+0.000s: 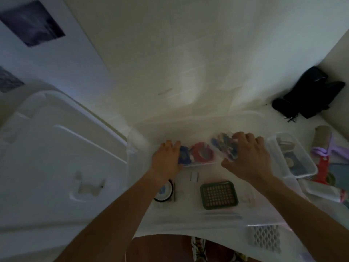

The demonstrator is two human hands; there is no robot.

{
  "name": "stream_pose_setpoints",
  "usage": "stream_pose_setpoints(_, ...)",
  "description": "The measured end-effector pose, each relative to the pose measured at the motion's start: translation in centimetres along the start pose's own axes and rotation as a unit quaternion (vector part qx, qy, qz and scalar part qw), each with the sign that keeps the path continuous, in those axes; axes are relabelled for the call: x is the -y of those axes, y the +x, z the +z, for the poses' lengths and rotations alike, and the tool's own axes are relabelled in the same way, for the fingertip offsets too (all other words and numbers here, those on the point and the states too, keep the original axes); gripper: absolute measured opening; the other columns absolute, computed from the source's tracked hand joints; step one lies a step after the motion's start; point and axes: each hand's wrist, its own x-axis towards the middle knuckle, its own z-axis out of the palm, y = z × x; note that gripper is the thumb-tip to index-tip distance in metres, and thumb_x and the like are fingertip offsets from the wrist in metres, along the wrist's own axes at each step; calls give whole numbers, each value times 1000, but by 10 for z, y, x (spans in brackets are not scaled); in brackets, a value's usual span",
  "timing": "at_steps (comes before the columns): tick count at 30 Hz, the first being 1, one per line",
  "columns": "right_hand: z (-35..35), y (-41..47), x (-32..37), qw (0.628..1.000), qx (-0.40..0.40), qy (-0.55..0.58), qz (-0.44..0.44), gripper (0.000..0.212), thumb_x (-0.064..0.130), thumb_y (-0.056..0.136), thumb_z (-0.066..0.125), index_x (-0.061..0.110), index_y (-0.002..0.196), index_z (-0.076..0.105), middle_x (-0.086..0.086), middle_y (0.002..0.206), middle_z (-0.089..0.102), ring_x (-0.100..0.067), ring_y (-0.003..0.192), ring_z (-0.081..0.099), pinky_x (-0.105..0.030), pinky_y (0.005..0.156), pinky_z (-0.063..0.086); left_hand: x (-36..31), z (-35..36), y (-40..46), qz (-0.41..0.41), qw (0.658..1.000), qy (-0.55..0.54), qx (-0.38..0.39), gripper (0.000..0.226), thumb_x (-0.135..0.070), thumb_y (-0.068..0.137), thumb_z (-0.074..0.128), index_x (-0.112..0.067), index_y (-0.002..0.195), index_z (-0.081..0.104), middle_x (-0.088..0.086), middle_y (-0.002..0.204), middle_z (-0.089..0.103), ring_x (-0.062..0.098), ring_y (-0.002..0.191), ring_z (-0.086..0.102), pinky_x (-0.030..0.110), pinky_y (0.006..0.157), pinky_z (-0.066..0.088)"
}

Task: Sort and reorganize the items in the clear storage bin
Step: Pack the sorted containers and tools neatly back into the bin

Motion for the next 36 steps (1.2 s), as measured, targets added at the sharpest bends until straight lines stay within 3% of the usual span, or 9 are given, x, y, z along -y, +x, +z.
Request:
stream_pose_setpoints(4, 15, 10, 49, 986, 77, 55, -135, 70, 46, 57, 74, 25, 118, 47, 4, 113, 51, -24, 103, 43, -34, 81, 47, 32, -15, -23, -61, 994, 41, -81, 33, -12, 90, 63, -10, 119, 50, 11, 115, 57, 26, 103, 62, 32, 81, 52)
stream_pose_setpoints(8, 43, 20, 108, 970, 119, 60, -202, 63, 44, 66, 73, 21, 120, 50, -2, 117, 52, -29, 105, 42, -34, 79, 39, 52, -15, -42, -17, 989, 108, -98, 41, -26, 79, 79, -10, 110, 58, 11, 111, 61, 28, 111, 58, 32, 91, 48)
stream_pose_setpoints(11, 54, 25, 142, 976, 111, 91, -161, 64, 52, 70, 72, 19, 120, 51, -7, 115, 50, -32, 107, 43, -37, 85, 39, 60, -16, -48, 12, 975, 200, -98, 69, -55, 70, 80, -7, 117, 65, 14, 136, 54, 39, 146, 25, 43, 119, 25)
stream_pose_setpoints(14, 63, 19, 160, 982, 98, 135, -89, 59, 62, 76, 63, 17, 113, 54, -11, 107, 53, -33, 103, 46, -41, 88, 38, 71, -19, -45, -19, 969, 206, -136, 86, -69, 62, 76, -7, 121, 64, 13, 147, 46, 41, 150, 9, 49, 121, 15)
stream_pose_setpoints(20, 63, 25, 164, 966, 142, 208, -61, 39, 34, 88, 62, 23, 125, 59, -14, 119, 50, -37, 113, 45, -38, 94, 38, 72, -23, -37, -48, 976, 159, -144, 79, -71, 64, 74, -13, 118, 64, 17, 144, 43, 41, 147, 18, 53, 119, 20)
stream_pose_setpoints(24, 62, 33, 159, 933, 156, 314, -85, 47, 9, 87, 61, 20, 133, 57, -14, 128, 52, -34, 117, 54, -35, 100, 45, 70, -25, -34, -26, 968, 209, -138, 76, -68, 63, 76, -13, 115, 67, 20, 141, 47, 45, 143, 24, 55, 121, 10)
stream_pose_setpoints(28, 55, 22, 140, 935, 106, 338, -16, 46, 16, 92, 59, 21, 136, 47, -10, 131, 50, -31, 113, 55, -38, 91, 47, 64, -29, -34, 6, 961, 244, -126, 80, -61, 57, 82, -4, 112, 67, 23, 128, 55, 48, 136, 34, 57, 121, 11)
stream_pose_setpoints(32, 53, 6, 93, 981, 13, 178, 71, 51, 34, 88, 62, 23, 136, 47, -19, 142, 41, -38, 129, 40, -44, 101, 40, 63, -26, -30, 62, 957, 260, -115, 95, -59, 59, 82, -9, 133, 51, 25, 132, 51, 50, 133, 35, 60, 120, 11)
stream_pose_setpoints(36, 61, 2, 64, 968, 139, 181, 109, 83, 50, 76, 74, 37, 145, 29, -25, 146, 28, -44, 134, 33, -49, 105, 38, 58, -11, -22, 96, 950, 289, -73, 114, -54, 67, 81, -2, 151, 24, 23, 143, 41, 42, 124, 45, 50, 106, 38)
